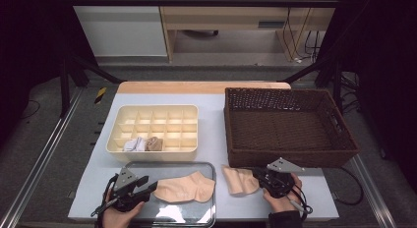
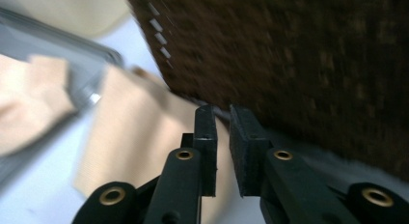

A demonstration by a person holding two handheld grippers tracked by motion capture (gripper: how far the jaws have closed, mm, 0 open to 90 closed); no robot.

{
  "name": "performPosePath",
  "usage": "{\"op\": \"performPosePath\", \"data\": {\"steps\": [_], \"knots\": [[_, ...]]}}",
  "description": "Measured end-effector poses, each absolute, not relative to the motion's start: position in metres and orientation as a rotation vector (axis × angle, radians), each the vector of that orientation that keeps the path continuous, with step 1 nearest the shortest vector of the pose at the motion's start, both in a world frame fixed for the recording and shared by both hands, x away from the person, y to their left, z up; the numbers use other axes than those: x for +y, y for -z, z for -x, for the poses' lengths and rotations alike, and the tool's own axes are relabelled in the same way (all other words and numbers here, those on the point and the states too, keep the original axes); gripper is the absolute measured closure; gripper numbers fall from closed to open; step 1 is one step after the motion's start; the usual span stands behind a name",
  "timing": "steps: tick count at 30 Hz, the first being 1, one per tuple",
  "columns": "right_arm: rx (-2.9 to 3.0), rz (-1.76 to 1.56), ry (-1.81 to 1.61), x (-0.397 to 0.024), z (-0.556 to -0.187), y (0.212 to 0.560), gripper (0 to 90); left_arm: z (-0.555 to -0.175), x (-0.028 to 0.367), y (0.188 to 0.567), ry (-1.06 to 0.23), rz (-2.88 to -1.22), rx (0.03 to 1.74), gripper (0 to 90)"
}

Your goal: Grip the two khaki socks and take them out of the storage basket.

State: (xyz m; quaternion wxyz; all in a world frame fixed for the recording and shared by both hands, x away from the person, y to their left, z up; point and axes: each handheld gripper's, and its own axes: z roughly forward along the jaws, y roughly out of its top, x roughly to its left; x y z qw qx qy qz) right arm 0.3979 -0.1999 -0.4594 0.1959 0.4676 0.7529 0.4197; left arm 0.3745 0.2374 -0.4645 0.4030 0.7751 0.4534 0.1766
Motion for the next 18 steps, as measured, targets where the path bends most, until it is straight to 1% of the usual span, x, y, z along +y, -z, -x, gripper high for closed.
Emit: {"op": "performPosePath", "data": {"steps": [4, 6, 8, 11, 13, 16, 18], "knots": [[2.164, -1.185, -1.258, -0.177, -0.394, 0.448, 79.3, -0.374, 0.236, 0.465, -0.445, -1.961, 1.145, 55.9], [2.222, -1.156, -1.289, -0.163, -0.396, 0.45, 75.1, -0.374, 0.236, 0.465, -0.444, -1.961, 1.144, 56.0], [2.266, -1.142, -1.243, -0.152, -0.399, 0.455, 70.8, -0.374, 0.237, 0.465, -0.442, -1.959, 1.142, 56.0], [2.303, -1.161, -1.15, -0.148, -0.405, 0.465, 67.3, -0.374, 0.237, 0.465, -0.442, -1.959, 1.142, 56.0], [2.324, -1.191, -1.116, -0.149, -0.407, 0.472, 72.3, -0.374, 0.237, 0.465, -0.44, -1.96, 1.143, 56.1], [2.356, -1.209, -1.091, -0.152, -0.407, 0.476, 83.3, -0.374, 0.237, 0.465, -0.441, -1.96, 1.141, 56.1], [2.361, -1.222, -1.106, -0.155, -0.407, 0.473, 86.5, -0.374, 0.237, 0.465, -0.441, -1.96, 1.143, 56.2]]}}
